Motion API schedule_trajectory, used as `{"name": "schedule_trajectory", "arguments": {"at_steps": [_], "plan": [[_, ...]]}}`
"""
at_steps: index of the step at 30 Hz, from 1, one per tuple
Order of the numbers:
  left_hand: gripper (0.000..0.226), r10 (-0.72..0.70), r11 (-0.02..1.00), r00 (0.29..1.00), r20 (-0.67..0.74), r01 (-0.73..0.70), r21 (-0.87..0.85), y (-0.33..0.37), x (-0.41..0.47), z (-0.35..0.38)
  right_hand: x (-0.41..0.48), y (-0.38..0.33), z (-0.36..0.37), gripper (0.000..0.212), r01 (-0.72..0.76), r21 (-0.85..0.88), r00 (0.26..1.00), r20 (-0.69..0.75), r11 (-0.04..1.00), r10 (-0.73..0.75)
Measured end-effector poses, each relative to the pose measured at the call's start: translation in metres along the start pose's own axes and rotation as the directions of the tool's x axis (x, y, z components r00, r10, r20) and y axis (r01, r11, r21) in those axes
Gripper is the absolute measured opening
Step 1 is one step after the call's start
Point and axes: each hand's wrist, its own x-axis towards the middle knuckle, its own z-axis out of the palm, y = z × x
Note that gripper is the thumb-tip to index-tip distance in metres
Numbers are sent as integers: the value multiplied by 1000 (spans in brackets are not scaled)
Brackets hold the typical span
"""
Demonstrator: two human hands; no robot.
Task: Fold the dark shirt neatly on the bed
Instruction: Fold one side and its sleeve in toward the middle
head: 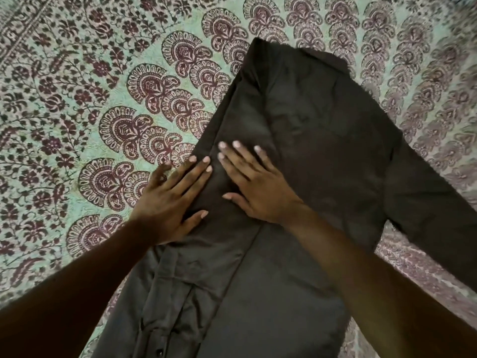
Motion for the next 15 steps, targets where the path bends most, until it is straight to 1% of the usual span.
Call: {"name": "schedule_trajectory", "arguments": {"at_steps": [1,2,3,4,5,6,7,8,9,10,11,12,13,14,15], "plan": [[85,2,1000,1000,3,-2,4,-1,0,0,12,7,2,75,54,-13,998,20,998,-54],[86,3,1000,1000,10,-3,8,-1,0,0,25,17,5,76,34,-19,999,23,999,-33],[86,5,1000,1000,15,-5,12,-1,1,-1,37,30,8,79,-54,-12,998,13,998,55],[87,5,1000,1000,19,-5,15,-2,2,-2,48,45,10,84,-191,7,982,9,982,191],[88,5,1000,1000,26,-5,14,-2,2,-2,58,59,10,88,-350,27,937,19,936,350],[88,6,1000,1000,30,-7,14,-2,3,-2,67,70,8,90,-493,45,870,28,869,492],[89,10,1000,999,34,-11,18,-2,3,-3,75,76,5,91,-591,60,806,20,804,591],[90,14,1000,999,37,-15,22,-2,3,-3,82,76,2,92,-638,70,768,-16,767,640],[90,15,1000,999,38,-16,23,-2,4,-3,88,71,-4,93,-629,75,771,-73,774,633],[90,15,1000,999,37,-16,20,-3,4,-3,92,64,-9,92,-562,73,815,-122,824,567],[90,13,1000,999,35,-14,17,-3,4,-3,93,55,-12,92,-440,58,884,-145,896,444],[90,12,1000,999,36,-12,13,-3,4,-3,92,49,-12,90,-288,37,947,-141,957,290],[90,12,1000,999,40,-12,11,-2,4,-3,90,45,-8,89,-159,14,980,-120,987,159],[90,11,1000,999,48,-12,10,-3,4,-3,89,44,-3,88,-90,-2,992,-90,996,90],[90,11,1000,998,57,-11,9,-3,4,-2,90,48,3,88,-90,-9,994,-66,996,89]]}}
